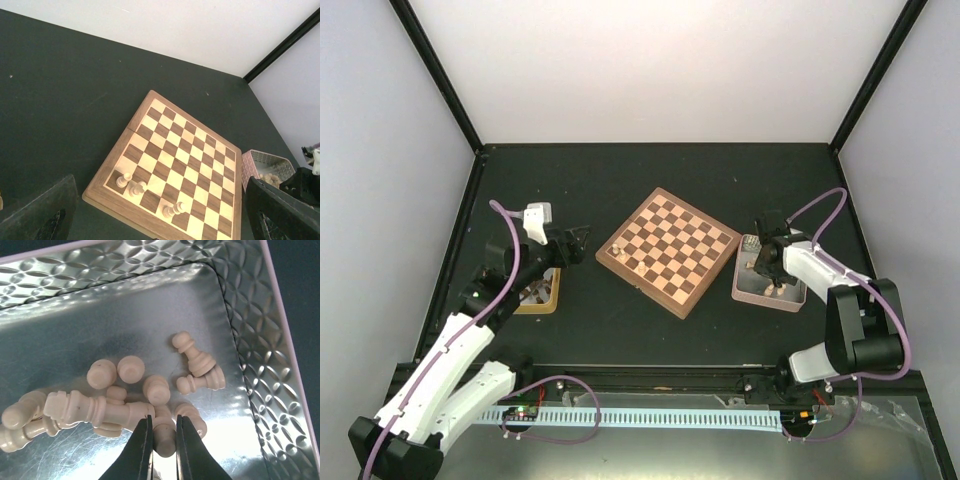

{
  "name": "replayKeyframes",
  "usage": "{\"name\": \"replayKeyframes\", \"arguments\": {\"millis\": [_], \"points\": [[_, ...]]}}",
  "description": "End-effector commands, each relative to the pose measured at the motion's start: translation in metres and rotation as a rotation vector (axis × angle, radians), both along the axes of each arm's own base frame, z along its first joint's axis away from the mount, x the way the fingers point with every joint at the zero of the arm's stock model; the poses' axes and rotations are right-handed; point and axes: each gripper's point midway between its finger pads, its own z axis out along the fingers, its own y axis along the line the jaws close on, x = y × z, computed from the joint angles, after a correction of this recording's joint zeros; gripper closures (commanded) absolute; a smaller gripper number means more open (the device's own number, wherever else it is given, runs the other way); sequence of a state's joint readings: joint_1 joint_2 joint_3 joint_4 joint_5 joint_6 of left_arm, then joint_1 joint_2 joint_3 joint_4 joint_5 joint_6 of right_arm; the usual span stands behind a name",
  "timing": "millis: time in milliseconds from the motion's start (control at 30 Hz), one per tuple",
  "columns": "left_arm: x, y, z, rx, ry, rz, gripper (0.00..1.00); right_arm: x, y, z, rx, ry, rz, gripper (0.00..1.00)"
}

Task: Set up the chess pieces on the board
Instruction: Pick up the chess piece from the storage box.

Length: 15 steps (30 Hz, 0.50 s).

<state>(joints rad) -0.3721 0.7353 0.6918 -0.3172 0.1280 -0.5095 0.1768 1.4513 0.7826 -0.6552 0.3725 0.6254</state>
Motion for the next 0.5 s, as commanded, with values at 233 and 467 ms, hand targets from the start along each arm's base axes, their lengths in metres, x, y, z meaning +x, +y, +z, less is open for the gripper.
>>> {"name": "replayKeyframes", "arguments": {"millis": [233, 467], "points": [[0.0, 0.0, 0.017, -0.035, -0.055, -0.006, 0.07, 0.011, 0.005, 0.052, 0.042, -0.142, 0.027, 0.99], [0.0, -0.016, 0.017, -0.089, -0.044, -0.077, 0.07, 0.016, 0.031, 0.098, 0.171, -0.248, 0.145, 0.99]]}}
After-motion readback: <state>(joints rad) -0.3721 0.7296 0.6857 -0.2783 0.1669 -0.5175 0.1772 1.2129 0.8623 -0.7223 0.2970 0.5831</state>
